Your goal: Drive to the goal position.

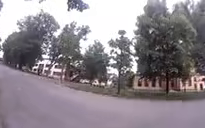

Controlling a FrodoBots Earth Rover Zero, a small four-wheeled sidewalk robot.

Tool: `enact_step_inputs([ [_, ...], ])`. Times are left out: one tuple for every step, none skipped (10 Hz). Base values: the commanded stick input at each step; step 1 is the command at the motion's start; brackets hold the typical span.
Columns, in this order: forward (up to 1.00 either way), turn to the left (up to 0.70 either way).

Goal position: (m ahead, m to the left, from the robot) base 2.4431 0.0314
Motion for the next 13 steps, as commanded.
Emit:
enact_step_inputs([
  [0.45,0.27],
  [0.45,0.27],
  [0.45,0.27],
  [0.45,0.27],
  [0.45,0.27],
  [0.45,0.27],
  [0.45,0.27],
  [0.45,0.27],
  [0.45,0.27],
  [0.45,0.27],
  [0.45,0.27],
  [0.45,0.27],
  [0.45,0.27],
])
